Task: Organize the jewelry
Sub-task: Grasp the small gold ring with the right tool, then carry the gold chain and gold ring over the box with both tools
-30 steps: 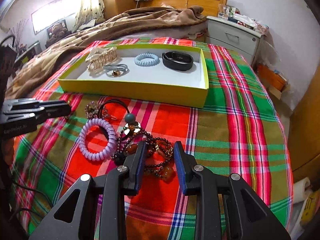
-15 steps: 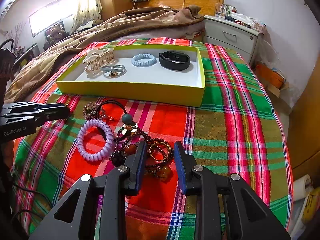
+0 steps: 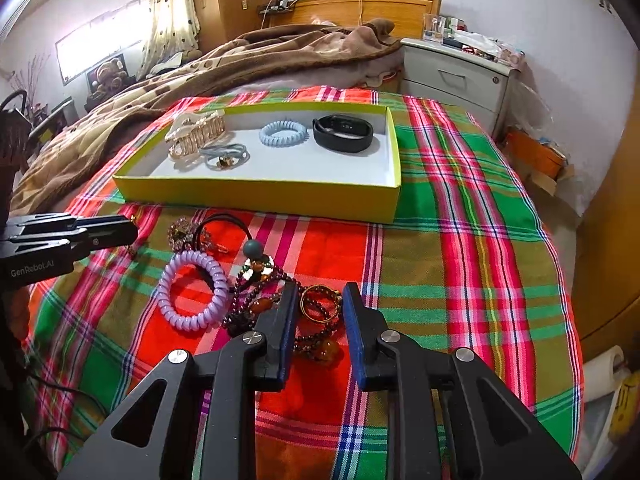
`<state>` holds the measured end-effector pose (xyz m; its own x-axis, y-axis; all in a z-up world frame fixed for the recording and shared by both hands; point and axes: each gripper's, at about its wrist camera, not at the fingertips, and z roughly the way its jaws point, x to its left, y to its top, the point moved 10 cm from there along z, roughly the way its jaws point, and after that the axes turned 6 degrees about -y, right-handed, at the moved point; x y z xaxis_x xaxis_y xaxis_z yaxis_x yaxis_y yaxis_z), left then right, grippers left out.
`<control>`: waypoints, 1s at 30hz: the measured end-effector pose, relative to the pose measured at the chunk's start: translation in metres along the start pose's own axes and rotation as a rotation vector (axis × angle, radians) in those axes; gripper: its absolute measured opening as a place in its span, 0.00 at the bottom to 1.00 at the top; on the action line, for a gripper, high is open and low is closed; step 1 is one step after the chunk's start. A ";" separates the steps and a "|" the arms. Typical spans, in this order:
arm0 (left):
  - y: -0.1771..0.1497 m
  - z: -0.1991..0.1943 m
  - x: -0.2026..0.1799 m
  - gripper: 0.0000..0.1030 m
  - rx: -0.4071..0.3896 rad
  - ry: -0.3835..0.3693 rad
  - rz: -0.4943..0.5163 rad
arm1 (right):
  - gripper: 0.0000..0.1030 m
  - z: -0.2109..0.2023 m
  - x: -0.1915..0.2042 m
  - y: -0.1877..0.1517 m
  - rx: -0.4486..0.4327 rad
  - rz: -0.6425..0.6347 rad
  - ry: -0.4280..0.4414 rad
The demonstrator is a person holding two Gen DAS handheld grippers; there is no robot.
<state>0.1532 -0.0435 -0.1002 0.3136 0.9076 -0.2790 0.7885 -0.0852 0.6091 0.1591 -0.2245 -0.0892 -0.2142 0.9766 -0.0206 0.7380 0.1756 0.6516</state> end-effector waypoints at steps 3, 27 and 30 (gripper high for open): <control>0.003 -0.003 0.001 0.21 -0.007 0.005 -0.001 | 0.23 -0.004 0.000 0.005 -0.013 0.000 0.003; 0.068 -0.023 0.034 0.21 -0.079 0.079 0.000 | 0.23 -0.001 0.018 0.097 -0.105 -0.048 0.029; 0.070 -0.016 0.041 0.21 -0.063 0.076 -0.013 | 0.23 0.016 0.025 0.107 -0.092 -0.065 0.034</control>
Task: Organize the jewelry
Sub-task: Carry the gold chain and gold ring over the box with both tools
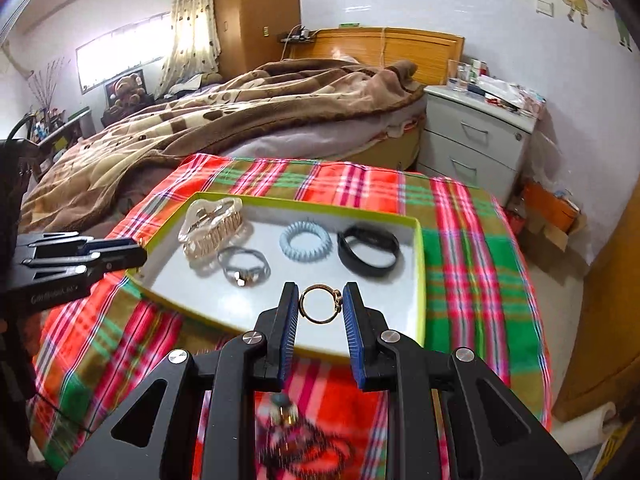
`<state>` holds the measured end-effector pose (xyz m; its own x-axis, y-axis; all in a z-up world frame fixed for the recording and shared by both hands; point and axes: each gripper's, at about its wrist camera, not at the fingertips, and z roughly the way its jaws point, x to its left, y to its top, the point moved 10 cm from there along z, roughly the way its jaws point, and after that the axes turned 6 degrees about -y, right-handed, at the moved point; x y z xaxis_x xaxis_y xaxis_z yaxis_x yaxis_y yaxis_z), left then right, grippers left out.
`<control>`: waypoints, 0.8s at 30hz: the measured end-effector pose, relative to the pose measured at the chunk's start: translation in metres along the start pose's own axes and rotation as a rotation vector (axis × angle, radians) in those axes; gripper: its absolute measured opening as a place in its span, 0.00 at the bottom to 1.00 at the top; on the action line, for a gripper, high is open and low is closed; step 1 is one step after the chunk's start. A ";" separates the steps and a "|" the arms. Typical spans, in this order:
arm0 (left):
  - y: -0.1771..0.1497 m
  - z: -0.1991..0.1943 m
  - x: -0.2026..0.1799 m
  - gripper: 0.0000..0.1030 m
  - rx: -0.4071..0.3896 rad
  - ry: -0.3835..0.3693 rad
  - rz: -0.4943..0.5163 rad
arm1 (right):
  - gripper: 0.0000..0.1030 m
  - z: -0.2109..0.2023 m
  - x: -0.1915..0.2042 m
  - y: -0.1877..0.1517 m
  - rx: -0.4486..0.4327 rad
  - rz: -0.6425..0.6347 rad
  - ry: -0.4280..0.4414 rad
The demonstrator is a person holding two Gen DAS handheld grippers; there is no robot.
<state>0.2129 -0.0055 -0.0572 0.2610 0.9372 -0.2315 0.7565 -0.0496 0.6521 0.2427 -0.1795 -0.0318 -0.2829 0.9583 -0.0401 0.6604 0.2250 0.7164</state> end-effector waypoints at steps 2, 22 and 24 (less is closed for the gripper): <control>0.000 0.006 0.005 0.21 0.010 0.009 -0.009 | 0.23 0.012 0.002 0.005 0.012 -0.004 0.007; -0.007 0.038 0.018 0.21 0.063 0.026 -0.028 | 0.23 0.075 0.016 0.001 0.129 -0.056 0.013; -0.009 0.042 0.018 0.21 0.074 0.028 -0.024 | 0.23 0.079 0.016 0.000 0.138 -0.059 0.004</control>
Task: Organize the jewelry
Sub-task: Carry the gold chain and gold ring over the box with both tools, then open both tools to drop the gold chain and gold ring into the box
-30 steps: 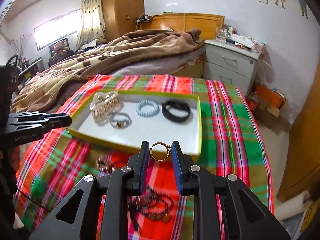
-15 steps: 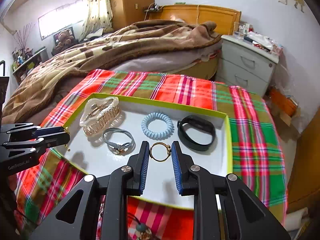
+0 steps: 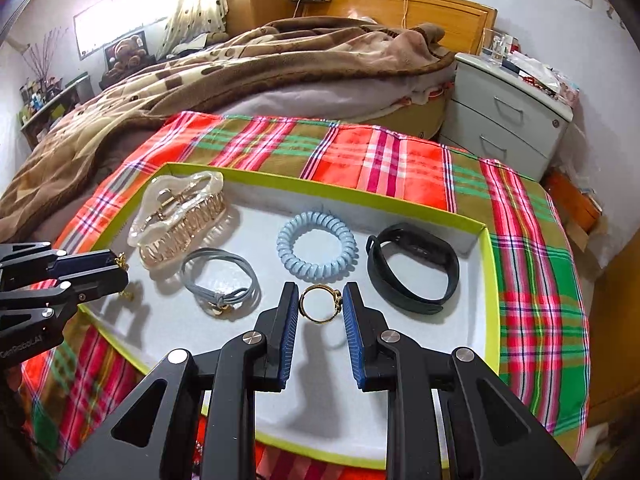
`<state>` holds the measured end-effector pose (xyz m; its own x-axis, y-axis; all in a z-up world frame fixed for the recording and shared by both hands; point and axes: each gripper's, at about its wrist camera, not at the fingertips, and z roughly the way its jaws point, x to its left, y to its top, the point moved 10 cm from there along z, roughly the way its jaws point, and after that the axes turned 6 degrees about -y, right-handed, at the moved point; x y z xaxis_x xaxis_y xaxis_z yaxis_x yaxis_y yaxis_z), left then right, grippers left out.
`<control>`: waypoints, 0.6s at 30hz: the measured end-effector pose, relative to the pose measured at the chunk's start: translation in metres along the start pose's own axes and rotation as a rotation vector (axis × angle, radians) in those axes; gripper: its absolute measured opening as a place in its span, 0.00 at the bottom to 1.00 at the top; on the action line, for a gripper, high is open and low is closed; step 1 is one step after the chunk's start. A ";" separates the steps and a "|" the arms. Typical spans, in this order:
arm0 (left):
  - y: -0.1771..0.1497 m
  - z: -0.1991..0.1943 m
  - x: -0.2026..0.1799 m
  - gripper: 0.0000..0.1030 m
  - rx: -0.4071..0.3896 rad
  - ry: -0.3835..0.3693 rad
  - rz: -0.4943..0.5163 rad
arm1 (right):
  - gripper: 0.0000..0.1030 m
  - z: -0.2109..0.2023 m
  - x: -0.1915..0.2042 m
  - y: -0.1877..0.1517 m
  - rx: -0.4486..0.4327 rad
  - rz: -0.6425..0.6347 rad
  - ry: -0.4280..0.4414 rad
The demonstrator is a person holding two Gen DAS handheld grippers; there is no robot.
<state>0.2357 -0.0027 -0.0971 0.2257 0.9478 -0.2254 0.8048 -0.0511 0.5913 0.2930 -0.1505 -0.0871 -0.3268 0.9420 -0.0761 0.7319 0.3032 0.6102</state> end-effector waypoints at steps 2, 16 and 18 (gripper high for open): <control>-0.001 0.003 0.001 0.21 0.008 -0.002 -0.001 | 0.23 0.002 -0.001 0.000 0.005 0.000 -0.001; -0.003 0.010 -0.003 0.21 0.022 0.015 0.017 | 0.23 0.014 -0.002 -0.002 0.027 -0.004 -0.013; -0.003 0.010 -0.004 0.22 0.025 0.011 0.016 | 0.23 0.014 -0.002 -0.002 0.028 -0.002 -0.012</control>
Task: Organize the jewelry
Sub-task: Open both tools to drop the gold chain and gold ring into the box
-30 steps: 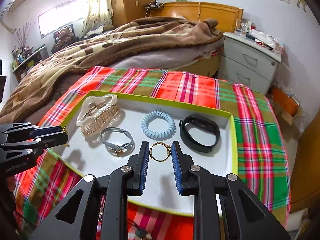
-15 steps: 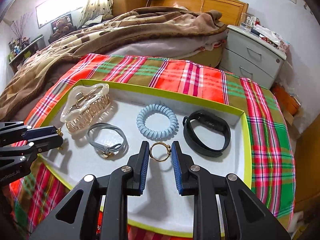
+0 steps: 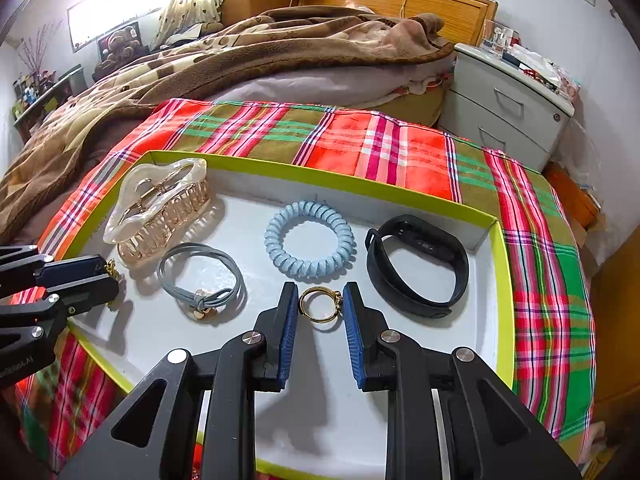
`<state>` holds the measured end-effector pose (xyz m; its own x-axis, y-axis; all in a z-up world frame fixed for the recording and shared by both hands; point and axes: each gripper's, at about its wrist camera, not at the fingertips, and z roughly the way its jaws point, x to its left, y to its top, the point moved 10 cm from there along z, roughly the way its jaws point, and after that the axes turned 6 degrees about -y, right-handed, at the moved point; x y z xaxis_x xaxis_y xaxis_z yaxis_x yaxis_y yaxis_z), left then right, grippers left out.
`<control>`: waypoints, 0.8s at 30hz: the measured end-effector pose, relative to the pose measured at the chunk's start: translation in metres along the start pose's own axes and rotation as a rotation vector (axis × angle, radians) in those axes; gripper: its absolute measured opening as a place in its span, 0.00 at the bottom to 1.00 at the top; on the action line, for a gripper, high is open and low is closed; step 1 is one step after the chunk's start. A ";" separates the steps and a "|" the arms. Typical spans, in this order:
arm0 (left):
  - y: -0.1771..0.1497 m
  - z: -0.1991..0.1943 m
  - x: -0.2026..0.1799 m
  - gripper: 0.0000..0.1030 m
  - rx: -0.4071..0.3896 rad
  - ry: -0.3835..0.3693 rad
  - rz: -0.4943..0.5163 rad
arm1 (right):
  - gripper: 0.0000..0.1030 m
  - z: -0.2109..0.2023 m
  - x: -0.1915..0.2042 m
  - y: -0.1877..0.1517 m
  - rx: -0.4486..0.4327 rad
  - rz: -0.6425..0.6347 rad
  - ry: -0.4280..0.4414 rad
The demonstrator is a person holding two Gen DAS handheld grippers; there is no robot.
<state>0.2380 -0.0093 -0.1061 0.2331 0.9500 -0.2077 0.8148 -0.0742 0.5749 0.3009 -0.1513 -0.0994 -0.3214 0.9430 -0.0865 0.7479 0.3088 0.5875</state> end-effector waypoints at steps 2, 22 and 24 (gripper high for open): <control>0.000 0.000 0.000 0.23 0.001 -0.005 0.000 | 0.23 0.000 0.000 0.000 0.002 0.005 0.003; -0.002 -0.022 -0.006 0.42 -0.045 -0.055 -0.037 | 0.28 -0.022 -0.005 0.002 -0.042 0.076 0.017; -0.003 -0.028 -0.008 0.42 -0.054 -0.060 -0.042 | 0.28 -0.031 -0.005 0.001 -0.060 0.082 0.021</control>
<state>0.2185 -0.0081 -0.0840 0.2325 0.9319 -0.2785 0.7950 -0.0171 0.6063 0.2848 -0.1597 -0.0732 -0.2730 0.9618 -0.0191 0.7366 0.2218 0.6389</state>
